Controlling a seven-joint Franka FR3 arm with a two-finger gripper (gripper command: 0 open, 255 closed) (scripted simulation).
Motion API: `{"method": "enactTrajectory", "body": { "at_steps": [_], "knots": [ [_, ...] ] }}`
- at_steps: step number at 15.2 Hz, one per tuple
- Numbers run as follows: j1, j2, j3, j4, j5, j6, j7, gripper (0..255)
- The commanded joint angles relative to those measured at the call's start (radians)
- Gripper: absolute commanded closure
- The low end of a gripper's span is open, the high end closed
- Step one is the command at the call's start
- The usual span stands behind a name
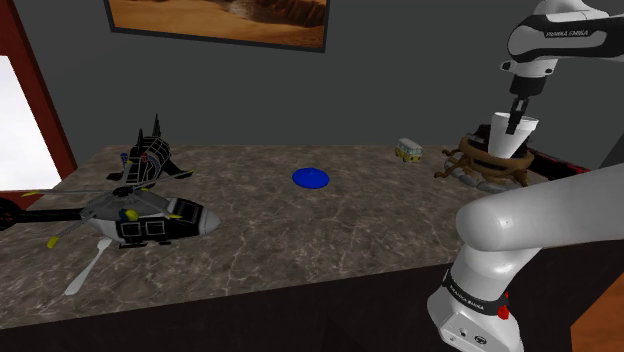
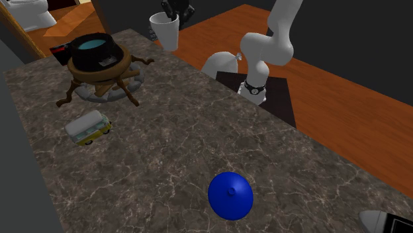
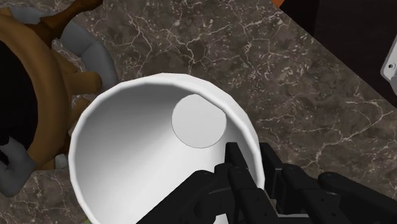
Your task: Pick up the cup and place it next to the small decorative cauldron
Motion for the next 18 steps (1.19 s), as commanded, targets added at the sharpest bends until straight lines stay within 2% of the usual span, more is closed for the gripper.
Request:
{"method": "enactTrajectory", "body": {
  "at_steps": [1, 18],
  "knots": [
    [-0.004, -0.009, -0.004, -0.029, -0.007, 0.02, 0.008, 255],
    [-0.029, -0.026, -0.084, -0.249, -0.084, 0.223, 0.06, 255]
  ]
}}
